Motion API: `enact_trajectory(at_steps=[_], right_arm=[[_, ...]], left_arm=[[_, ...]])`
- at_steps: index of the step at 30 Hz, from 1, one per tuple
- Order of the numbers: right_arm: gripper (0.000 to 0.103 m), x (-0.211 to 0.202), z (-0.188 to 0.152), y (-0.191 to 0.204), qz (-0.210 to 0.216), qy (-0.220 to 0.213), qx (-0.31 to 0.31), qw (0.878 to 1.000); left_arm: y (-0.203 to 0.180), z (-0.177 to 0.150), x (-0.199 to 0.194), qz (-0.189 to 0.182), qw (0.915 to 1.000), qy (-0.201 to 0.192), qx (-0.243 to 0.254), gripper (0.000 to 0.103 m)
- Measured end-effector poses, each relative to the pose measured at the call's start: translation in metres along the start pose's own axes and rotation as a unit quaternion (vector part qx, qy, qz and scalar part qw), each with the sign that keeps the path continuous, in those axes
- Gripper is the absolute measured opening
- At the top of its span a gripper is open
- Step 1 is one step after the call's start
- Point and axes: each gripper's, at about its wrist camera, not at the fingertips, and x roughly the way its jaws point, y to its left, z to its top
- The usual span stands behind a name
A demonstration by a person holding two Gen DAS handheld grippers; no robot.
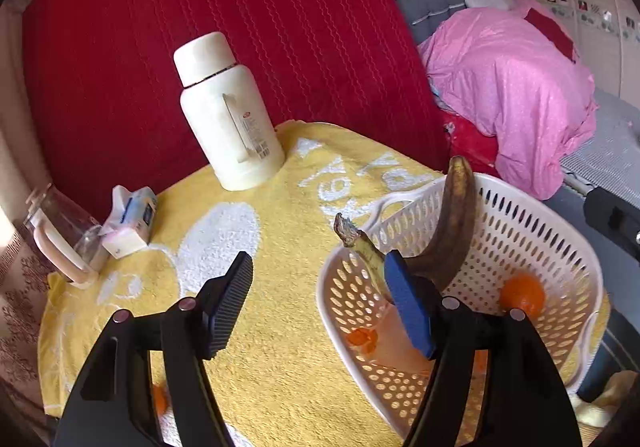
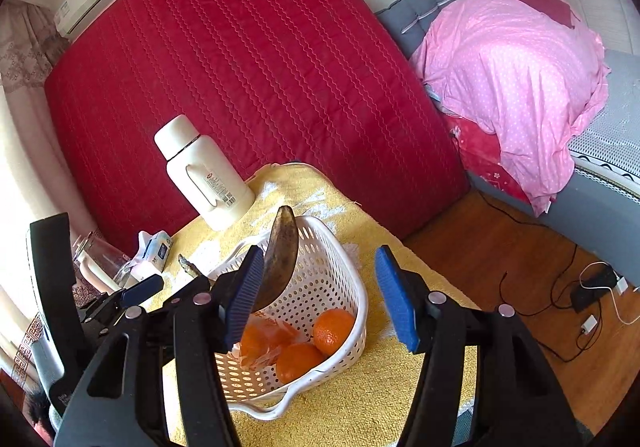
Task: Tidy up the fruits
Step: 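Lower the banana into the basket and open the left tool, then grasp an orange on the table with the left tool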
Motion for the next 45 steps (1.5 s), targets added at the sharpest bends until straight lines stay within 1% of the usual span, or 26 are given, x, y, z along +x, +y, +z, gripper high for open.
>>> enact_trajectory(at_steps=[1, 3, 5, 7, 10, 13, 15, 19, 20, 21, 26, 32, 34, 36, 38, 41, 45], right_arm=[[0.060, 0.000, -0.001, 0.001, 0.001, 0.001, -0.002, 1.000], [0.060, 0.001, -0.002, 0.004, 0.003, 0.002, -0.006, 1.000], [0.060, 0.002, -0.003, 0.005, 0.004, 0.004, -0.009, 1.000], [0.060, 0.002, -0.004, 0.005, 0.005, 0.005, -0.009, 1.000], [0.060, 0.002, -0.004, 0.004, 0.004, 0.006, -0.008, 1.000], [0.060, 0.004, -0.004, 0.004, 0.004, 0.009, -0.009, 1.000], [0.060, 0.005, -0.005, 0.005, 0.006, 0.011, -0.012, 1.000], [0.060, 0.005, -0.007, 0.009, 0.012, 0.013, -0.017, 1.000], [0.060, 0.005, -0.007, 0.009, 0.012, 0.014, -0.018, 1.000], [0.060, 0.005, -0.008, 0.010, 0.013, 0.015, -0.019, 1.000], [0.060, 0.004, -0.012, 0.017, 0.018, 0.018, -0.030, 0.999], [0.061, 0.002, -0.019, 0.032, 0.026, 0.021, -0.051, 0.998], [0.061, 0.001, -0.022, 0.038, 0.030, 0.022, -0.060, 0.998], [0.061, 0.001, -0.025, 0.044, 0.035, 0.024, -0.067, 0.997], [0.061, 0.000, -0.027, 0.050, 0.038, 0.026, -0.074, 0.996], [0.061, 0.000, -0.032, 0.058, 0.044, 0.031, -0.082, 0.995], [0.061, 0.001, -0.039, 0.070, 0.054, 0.040, -0.095, 0.993]], left_arm=[[-0.002, -0.001, 0.003, 0.021, 0.9997, -0.004, 0.015, 0.069], [-0.003, -0.005, 0.012, 0.039, 0.9988, 0.005, 0.028, 0.069], [0.002, -0.008, 0.021, 0.038, 0.9987, 0.028, 0.018, 0.069], [0.008, -0.009, 0.025, 0.032, 0.9988, 0.037, 0.003, 0.069], [0.013, -0.006, 0.019, 0.023, 0.9993, 0.027, -0.008, 0.069], [0.017, 0.001, 0.011, 0.022, 0.9996, 0.012, -0.015, 0.069], [0.021, 0.005, 0.005, 0.009, 0.9995, 0.010, -0.028, 0.070], [0.035, 0.007, -0.003, -0.036, 0.9963, 0.024, -0.073, 0.073], [0.038, 0.006, -0.006, -0.045, 0.9952, 0.026, -0.083, 0.076], [0.041, 0.005, -0.009, -0.051, 0.9942, 0.027, -0.091, 0.081], [0.055, -0.002, -0.026, -0.059, 0.9917, 0.020, -0.113, 0.085], [0.085, -0.013, -0.047, -0.043, 0.9891, 0.009, -0.141, 0.086], [0.099, -0.017, -0.052, -0.033, 0.9878, 0.006, -0.152, 0.086], [0.113, -0.023, -0.057, -0.022, 0.9865, 0.006, -0.162, 0.090], [0.127, -0.031, -0.062, -0.008, 0.9852, 0.005, -0.171, 0.090], [0.153, -0.042, -0.070, 0.011, 0.9808, 0.006, -0.195, 0.090], [0.190, -0.058, -0.079, 0.038, 0.9719, 0.007, -0.232, 0.090]])
